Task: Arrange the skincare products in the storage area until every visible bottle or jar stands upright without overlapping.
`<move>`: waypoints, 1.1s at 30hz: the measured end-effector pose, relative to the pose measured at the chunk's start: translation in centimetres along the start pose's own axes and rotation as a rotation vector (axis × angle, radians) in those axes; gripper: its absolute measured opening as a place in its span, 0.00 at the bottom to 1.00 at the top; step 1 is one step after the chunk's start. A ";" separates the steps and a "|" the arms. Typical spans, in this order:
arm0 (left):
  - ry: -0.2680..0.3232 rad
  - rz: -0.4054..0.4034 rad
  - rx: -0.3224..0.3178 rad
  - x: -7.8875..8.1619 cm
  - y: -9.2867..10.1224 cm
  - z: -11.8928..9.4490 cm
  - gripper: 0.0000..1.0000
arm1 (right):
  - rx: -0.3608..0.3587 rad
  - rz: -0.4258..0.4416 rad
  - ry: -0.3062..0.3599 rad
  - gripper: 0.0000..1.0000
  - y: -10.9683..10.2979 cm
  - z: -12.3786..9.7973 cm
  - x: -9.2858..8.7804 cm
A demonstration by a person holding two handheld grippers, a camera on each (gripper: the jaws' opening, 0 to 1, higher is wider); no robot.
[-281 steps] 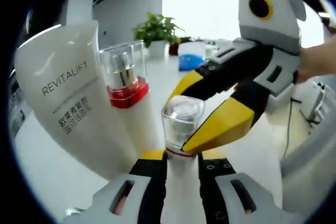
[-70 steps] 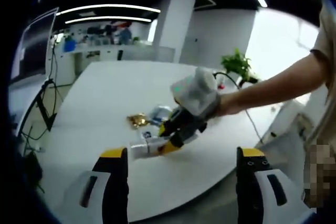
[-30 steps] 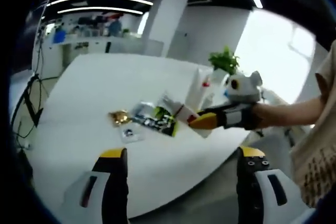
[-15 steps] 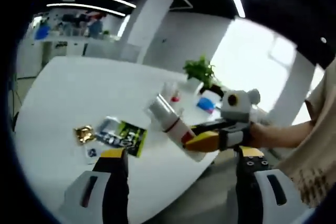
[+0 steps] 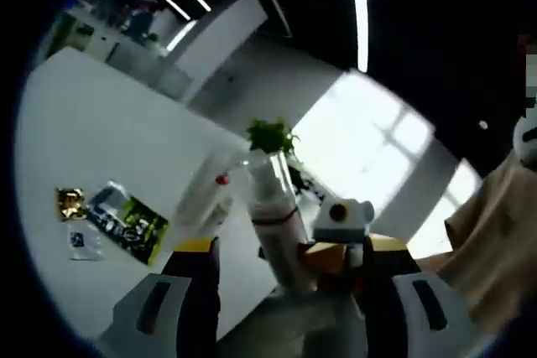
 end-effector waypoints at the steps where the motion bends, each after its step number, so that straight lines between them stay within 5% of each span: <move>1: 0.007 -0.005 -0.012 0.1 0.1 0.1 0.59 | 0.007 0.005 -0.002 0.20 -0.2 -0.1 -0.1; 7: 0.032 -0.016 -0.080 0.4 1.1 0.7 0.37 | 0.031 0.020 -0.008 0.20 -0.7 -0.2 -0.6; 14: 0.025 0.001 -0.055 0.2 1.1 0.1 0.20 | 0.078 0.015 -0.025 0.20 -1.7 -0.2 -1.1; 20: 0.037 -0.003 -0.029 0.2 1.6 -0.2 0.18 | 0.092 0.016 -0.048 0.21 -2.1 0.0 -1.4; 28: -0.003 0.117 0.084 0.7 2.0 -1.5 0.16 | -0.005 -0.106 -0.068 0.28 -1.8 1.4 -1.9; 33: 0.001 0.159 0.116 0.9 1.9 -2.6 0.16 | 0.017 -0.119 -0.090 0.27 -2.3 1.9 -2.3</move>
Point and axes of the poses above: the point that each gripper's makers call its tool centre point, and the gripper's own axes: z roughly forward along the fingers, y roughly to its right, x roughly out of its top, the point moved 5 cm from there along -z, roughly backward along the fingers, and after that the axes turned 13 degrees about -x, right-handed, at the moved point
